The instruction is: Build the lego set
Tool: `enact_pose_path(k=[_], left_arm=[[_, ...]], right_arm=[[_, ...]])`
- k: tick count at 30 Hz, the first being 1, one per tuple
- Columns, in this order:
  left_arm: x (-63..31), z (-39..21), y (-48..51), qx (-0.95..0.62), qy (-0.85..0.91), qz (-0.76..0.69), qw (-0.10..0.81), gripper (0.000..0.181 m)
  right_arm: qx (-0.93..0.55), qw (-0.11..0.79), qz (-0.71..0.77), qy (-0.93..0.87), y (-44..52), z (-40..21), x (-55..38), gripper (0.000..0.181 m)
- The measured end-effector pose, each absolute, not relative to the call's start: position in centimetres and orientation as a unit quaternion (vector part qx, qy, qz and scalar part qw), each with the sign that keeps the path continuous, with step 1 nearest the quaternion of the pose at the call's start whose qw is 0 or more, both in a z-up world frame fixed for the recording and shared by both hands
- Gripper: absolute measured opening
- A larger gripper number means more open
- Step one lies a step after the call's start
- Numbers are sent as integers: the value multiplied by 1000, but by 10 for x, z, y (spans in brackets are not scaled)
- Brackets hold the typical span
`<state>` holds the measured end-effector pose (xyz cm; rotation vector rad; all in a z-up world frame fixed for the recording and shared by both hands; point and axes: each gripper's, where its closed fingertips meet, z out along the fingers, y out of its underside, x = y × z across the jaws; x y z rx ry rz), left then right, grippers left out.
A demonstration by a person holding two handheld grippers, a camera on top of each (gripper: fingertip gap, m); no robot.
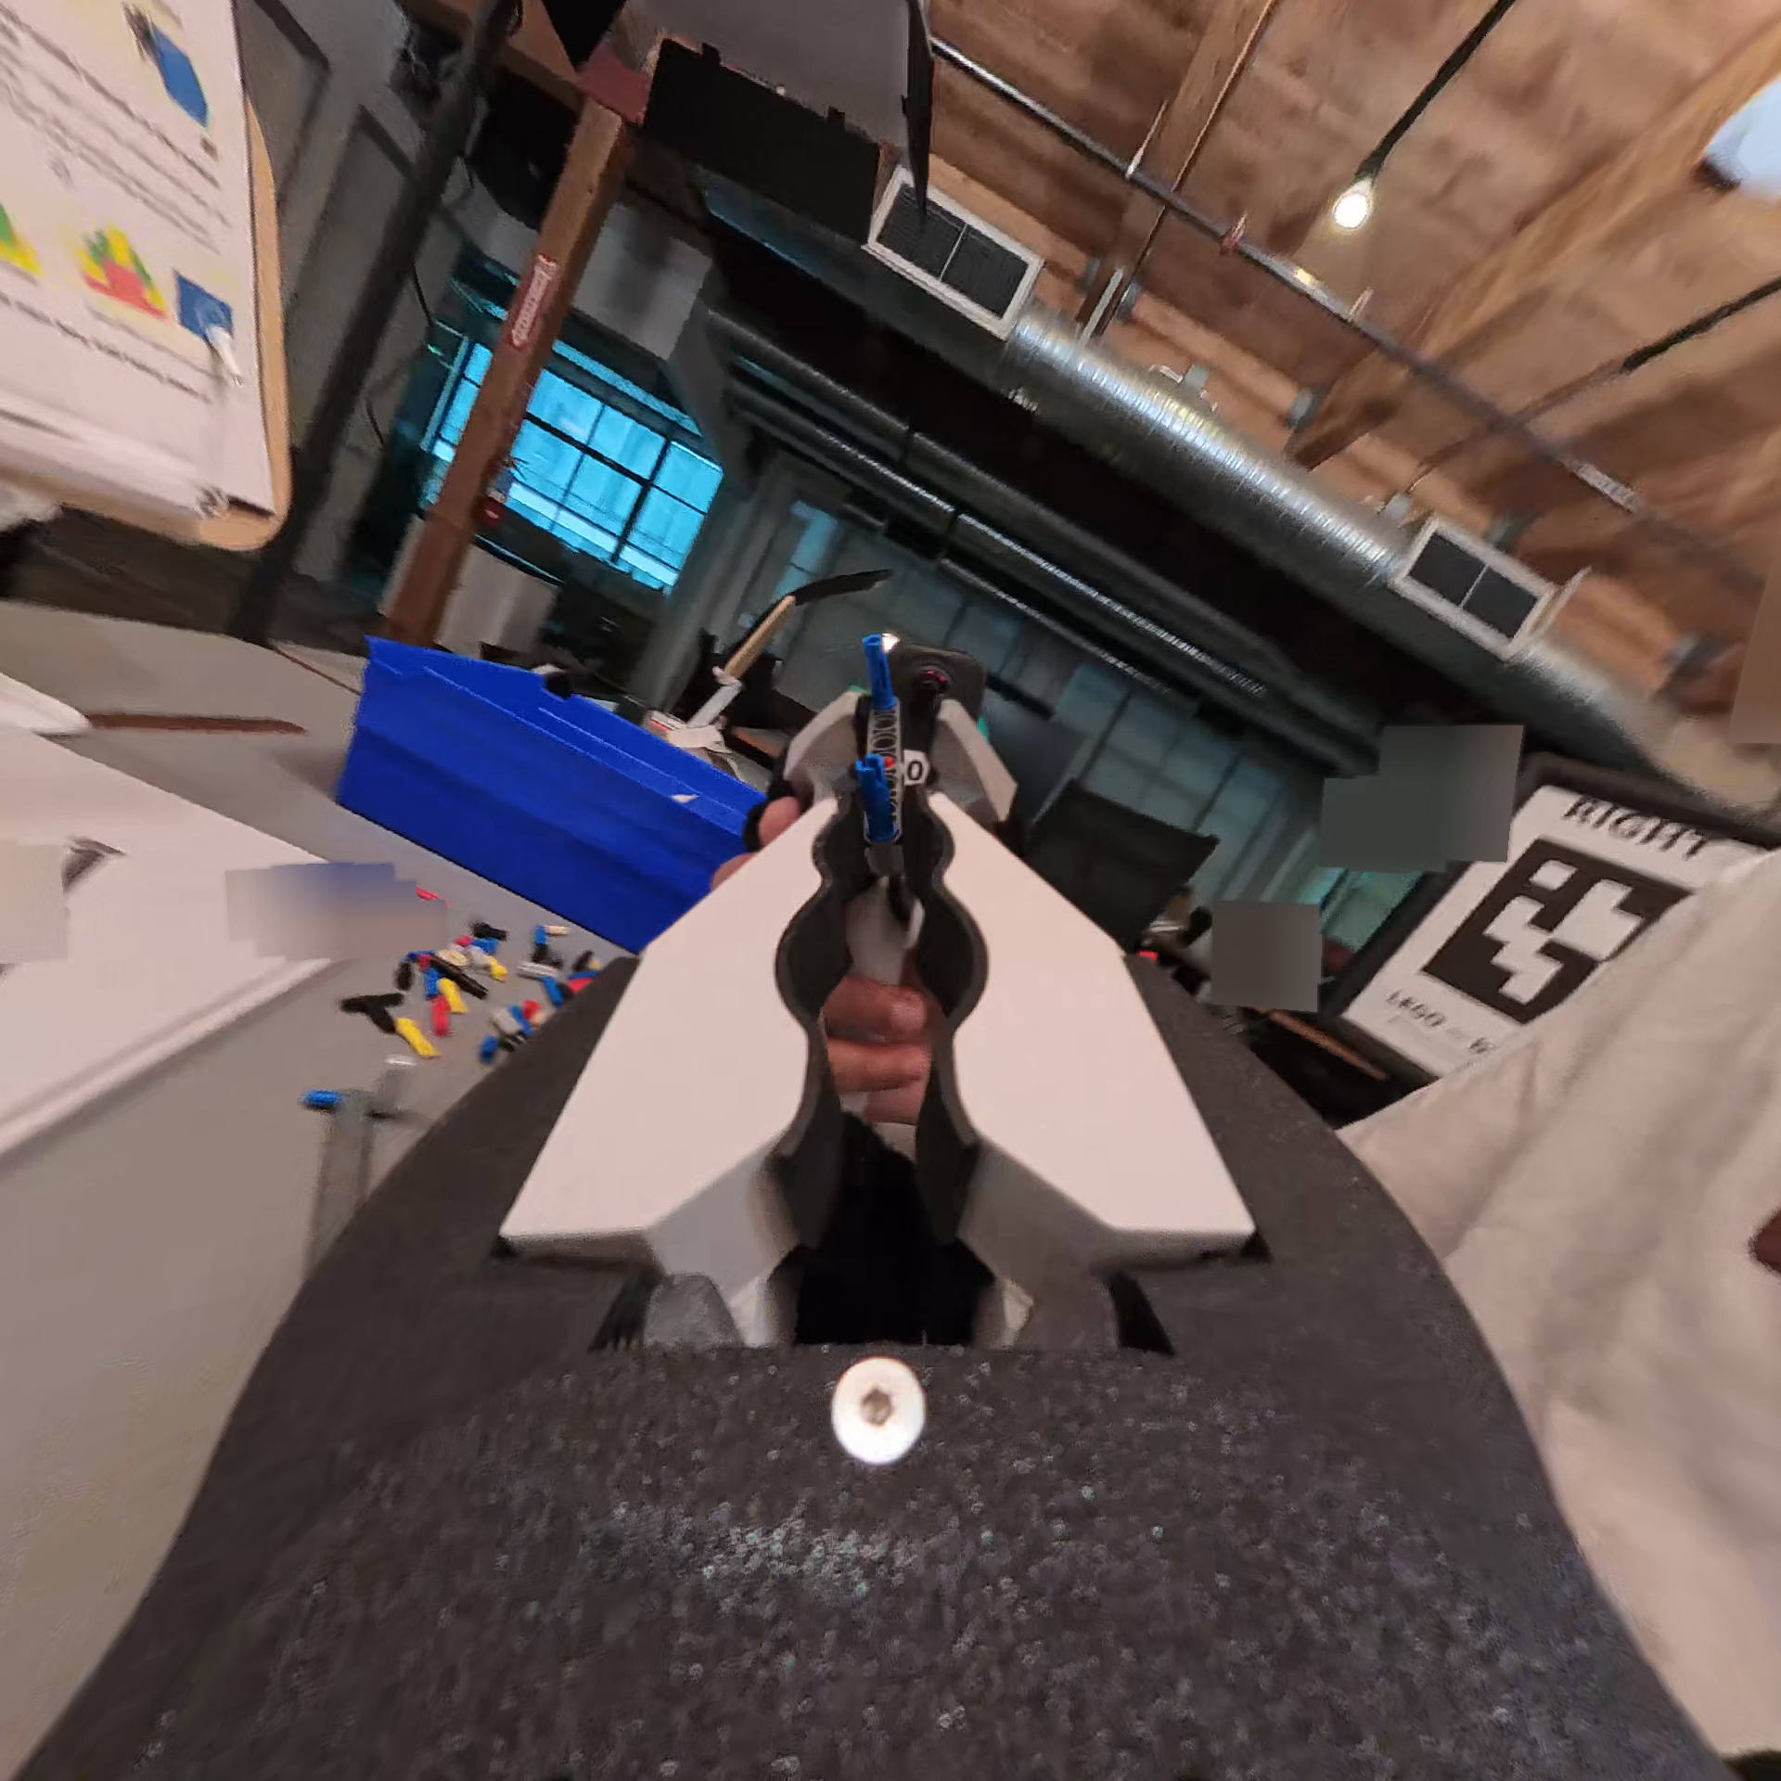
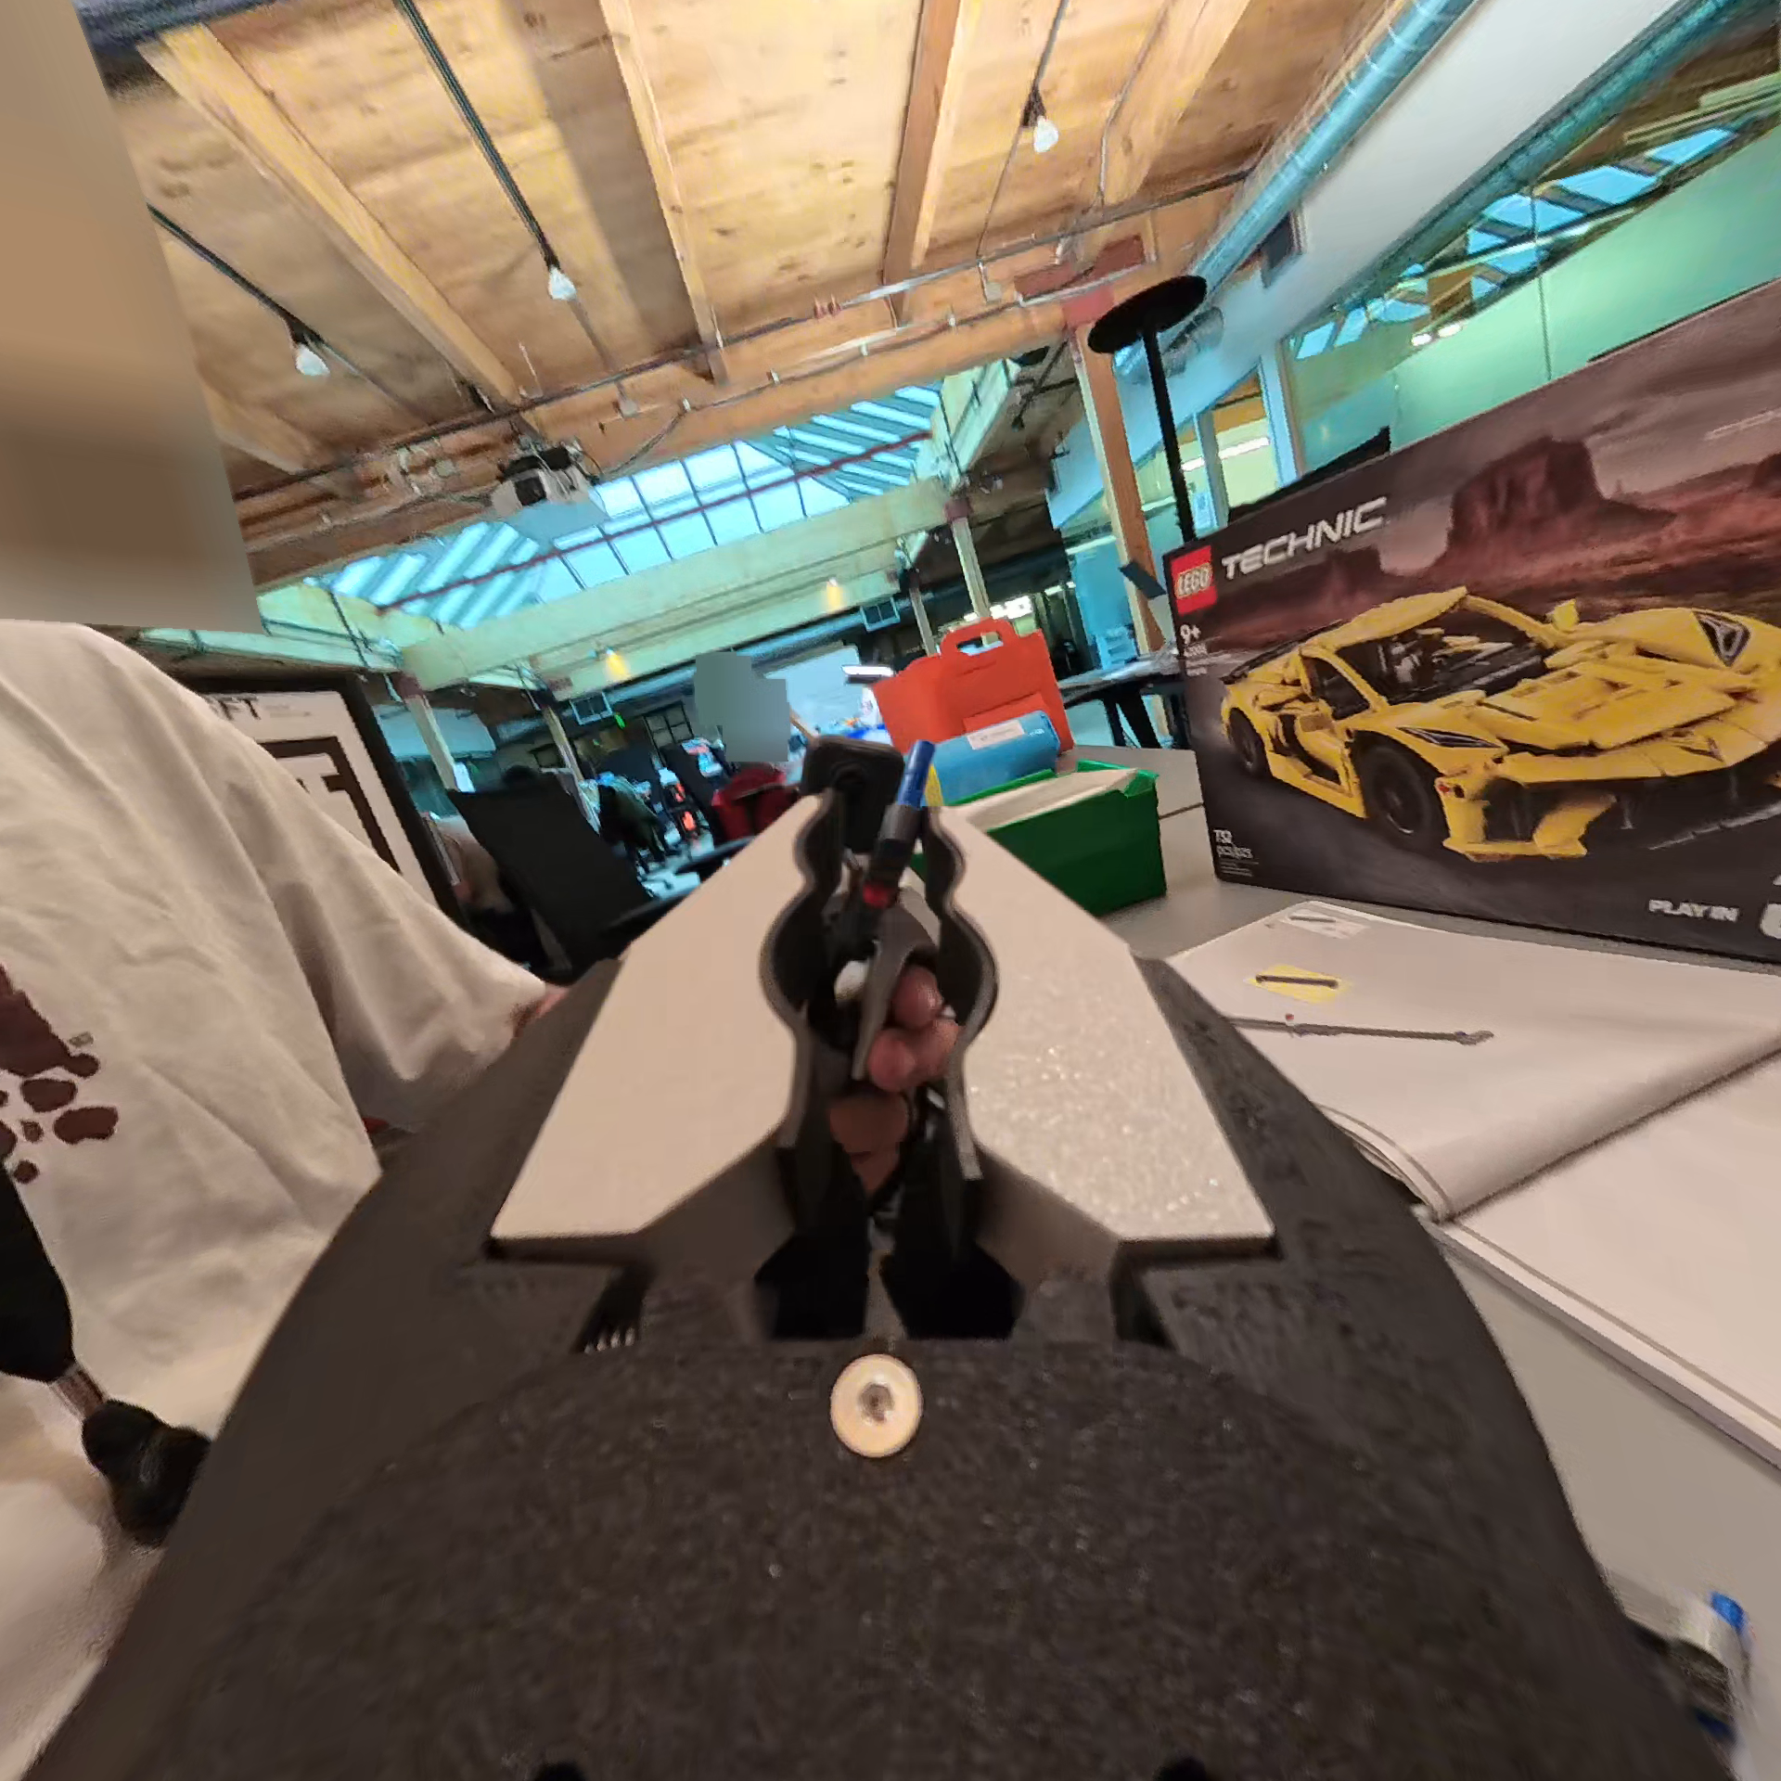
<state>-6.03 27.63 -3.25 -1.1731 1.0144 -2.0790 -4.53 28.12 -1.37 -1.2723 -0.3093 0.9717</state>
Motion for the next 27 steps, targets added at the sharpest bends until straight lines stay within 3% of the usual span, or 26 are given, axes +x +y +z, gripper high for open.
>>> enact_pose_path(k=[3,6,9,14,17,27], left_arm=[[-58,-38,276,-449,371,-772,253,5],[-53,-47,281,-466,412,-723,300,7],[-47,-63,294,-481,501,-590,412,38],[-44,-80,313,-421,613,-284,606,52],[-37,-90,303,-404,640,-220,616,40],[-26,-101,314,-488,615,-213,582,20]], right_arm=[[-596,671,420,-135,285,-23,-42,8],[-619,645,434,-112,291,-34,-36,7],[-655,643,386,-93,302,-47,-27,6],[-704,616,348,-69,313,-70,-23,6],[-712,604,350,-68,316,-74,-28,7],[-746,591,294,-84,321,-89,-33,7]])
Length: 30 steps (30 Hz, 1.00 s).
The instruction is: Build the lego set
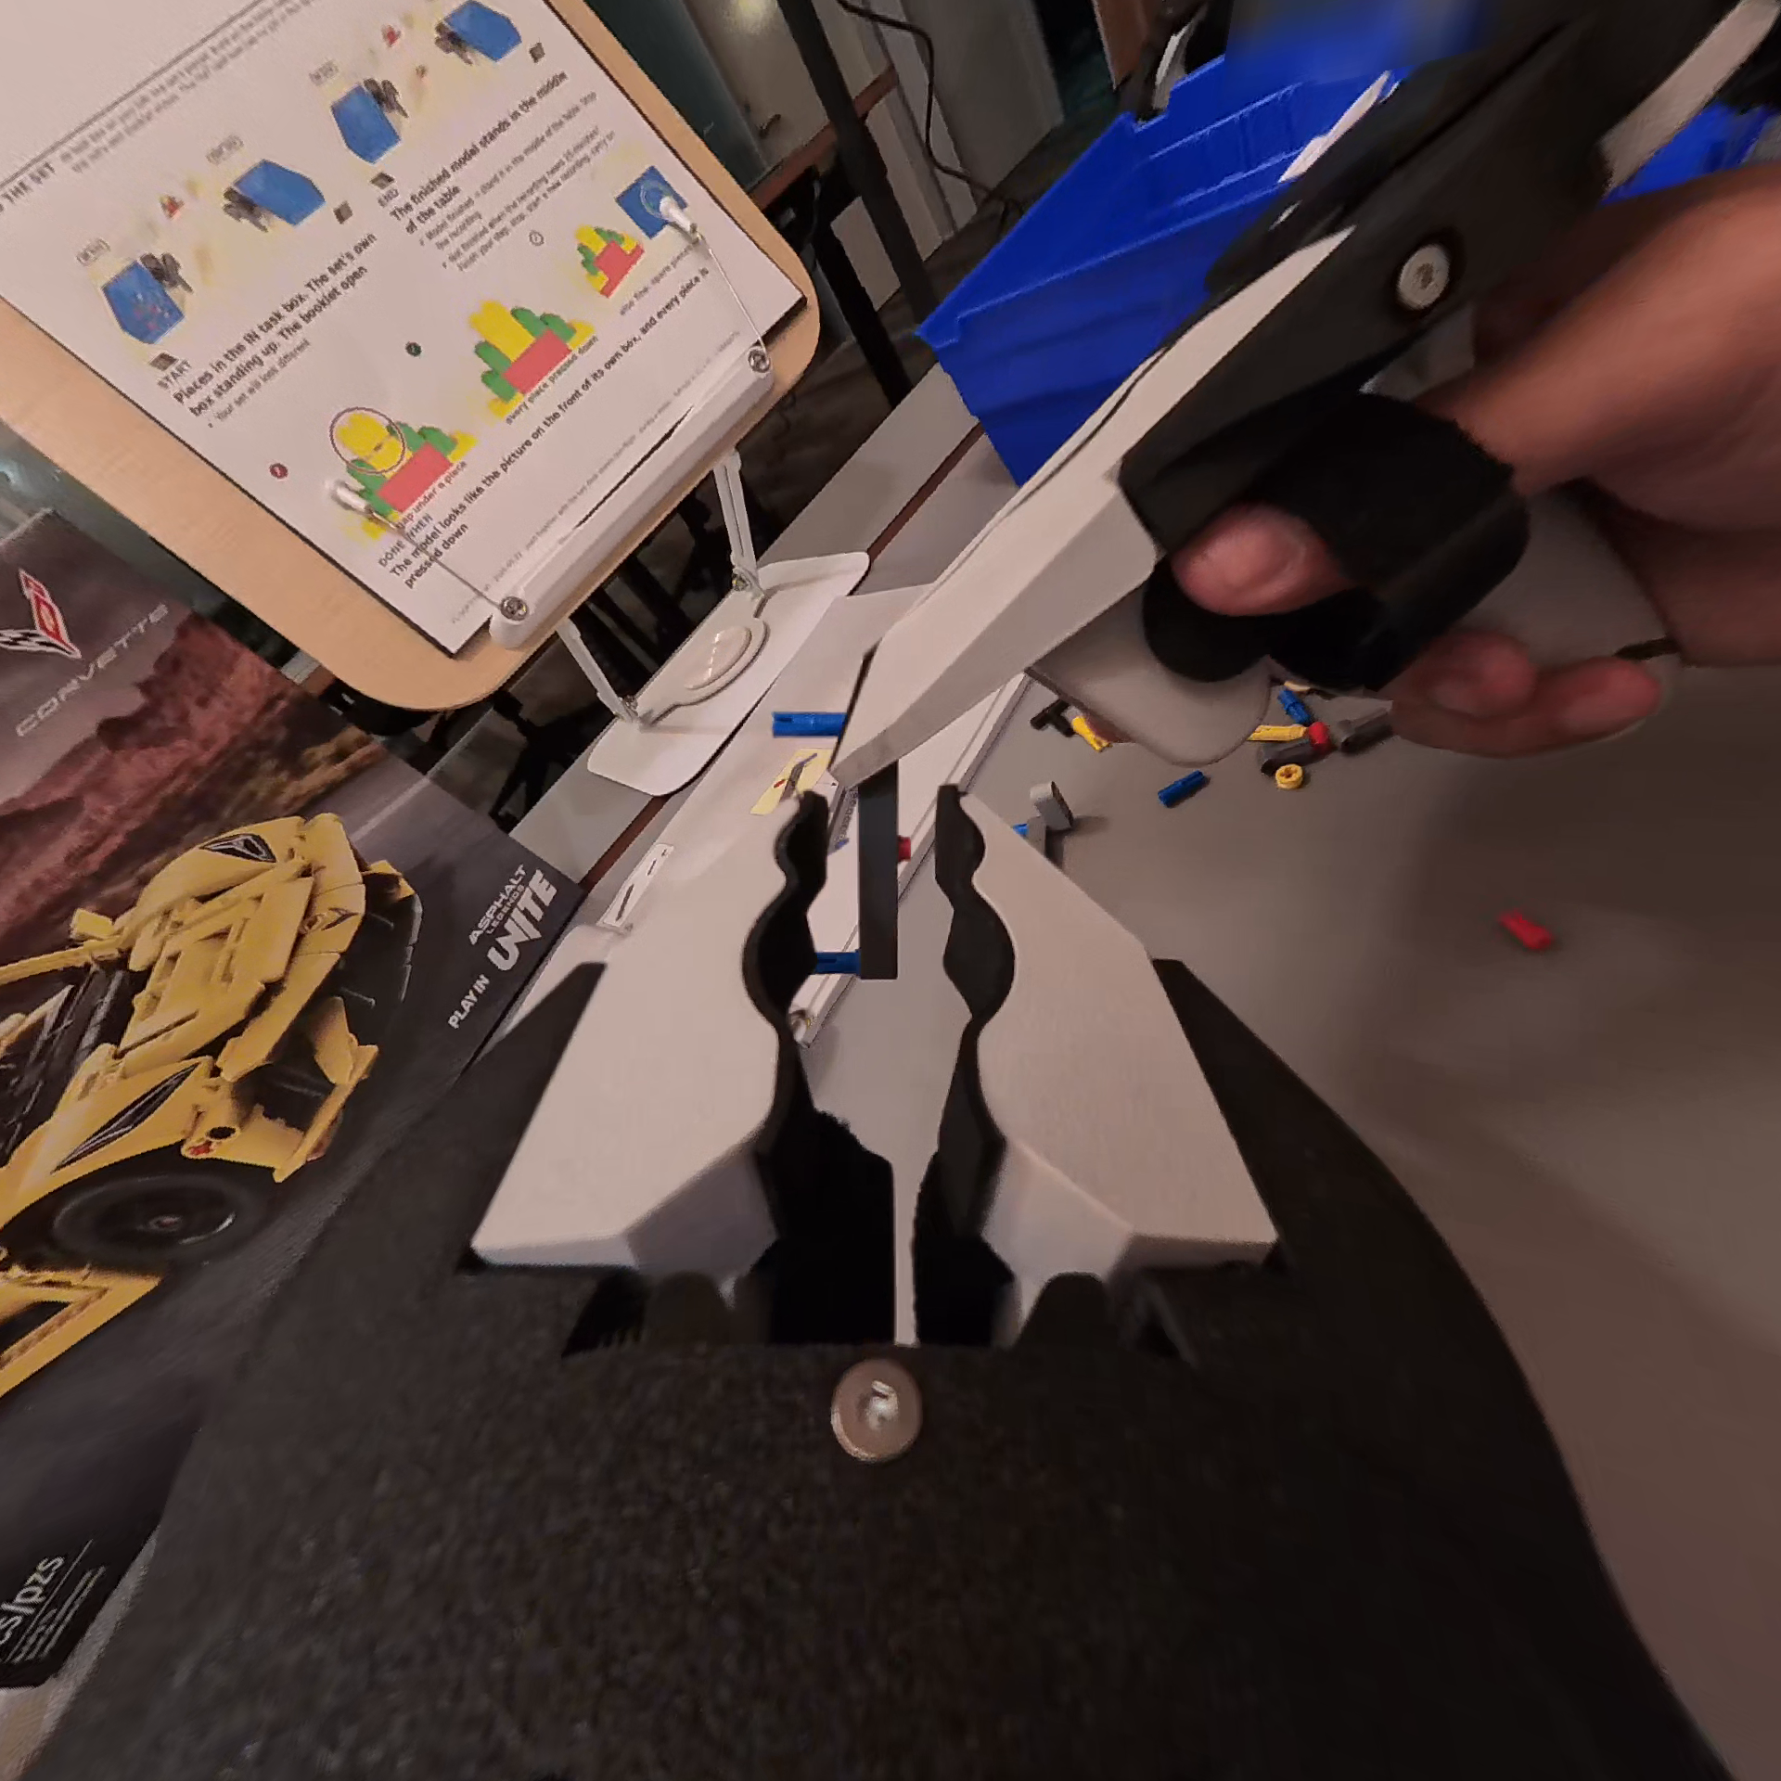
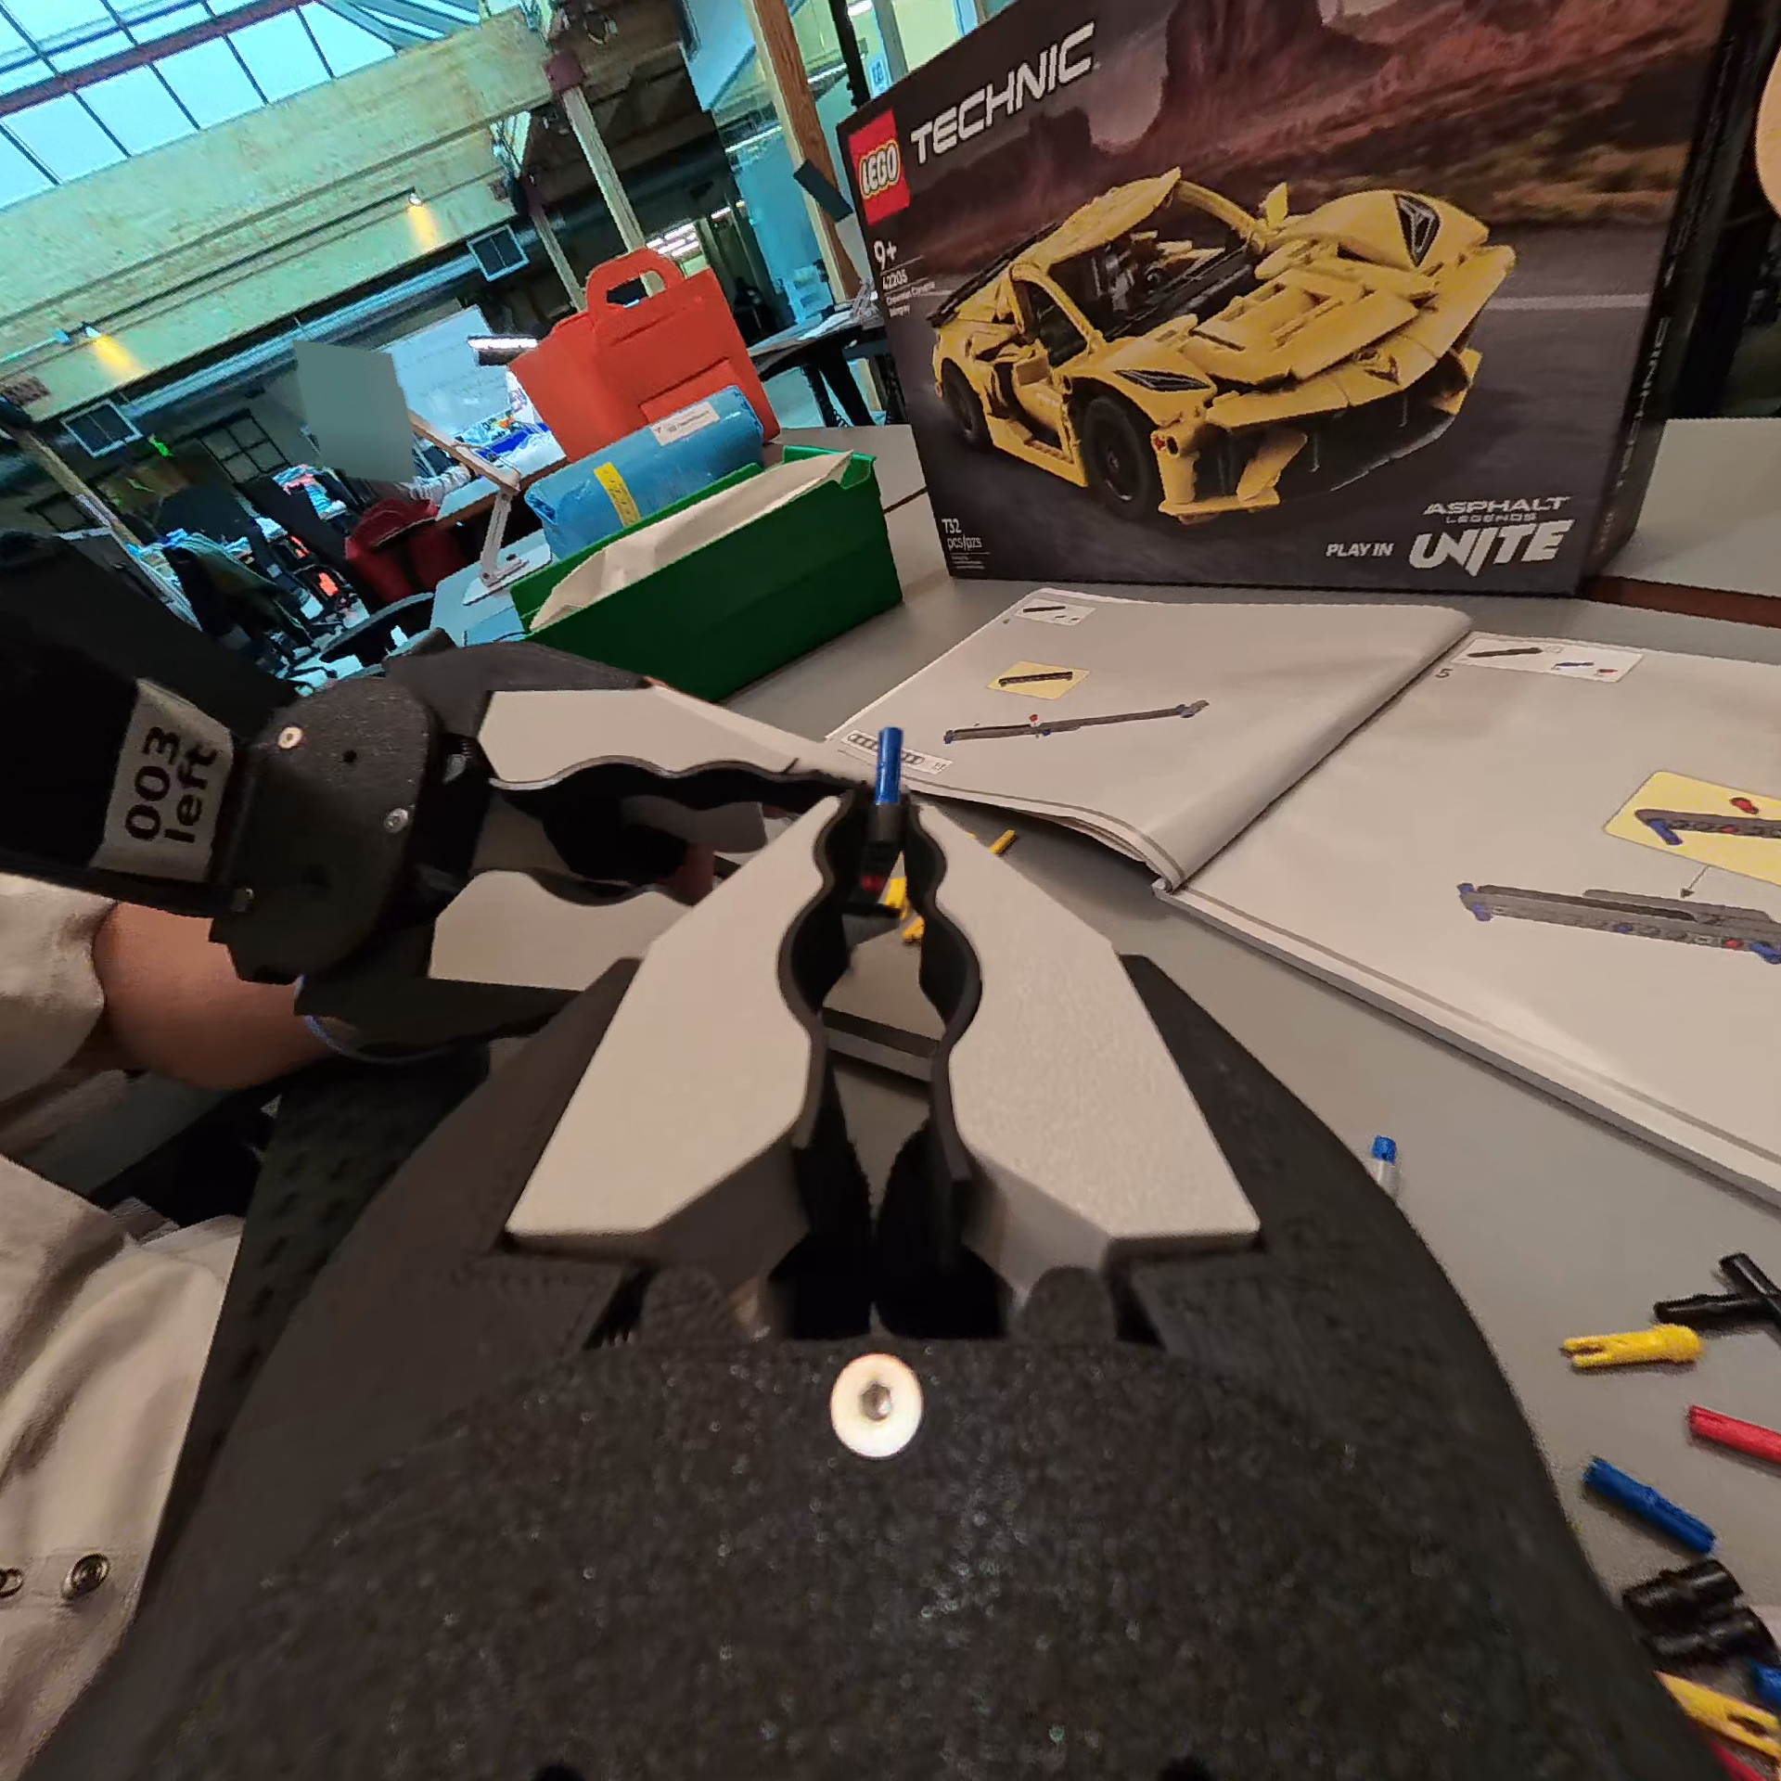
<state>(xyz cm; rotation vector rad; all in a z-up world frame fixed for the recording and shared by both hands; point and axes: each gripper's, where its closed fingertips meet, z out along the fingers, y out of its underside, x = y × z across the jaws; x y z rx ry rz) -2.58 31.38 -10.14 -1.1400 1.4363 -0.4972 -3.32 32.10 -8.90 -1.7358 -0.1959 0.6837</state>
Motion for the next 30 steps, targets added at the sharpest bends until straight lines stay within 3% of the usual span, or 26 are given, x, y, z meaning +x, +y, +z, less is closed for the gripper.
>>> enact_pose_path(k=[5,20,25,30], left_arm=[[-27,-103,317,-488,617,-202,583,9],[-30,-102,311,-487,620,-254,561,9],[-40,-91,300,-489,620,-395,470,27],[-57,-73,294,-502,553,-605,274,37]], right_arm=[[-743,594,297,-84,321,-87,-33,7],[-733,588,333,-81,317,-85,-35,7],[-721,594,347,-87,313,-81,-31,6],[-656,620,418,-101,299,-52,-36,6]])
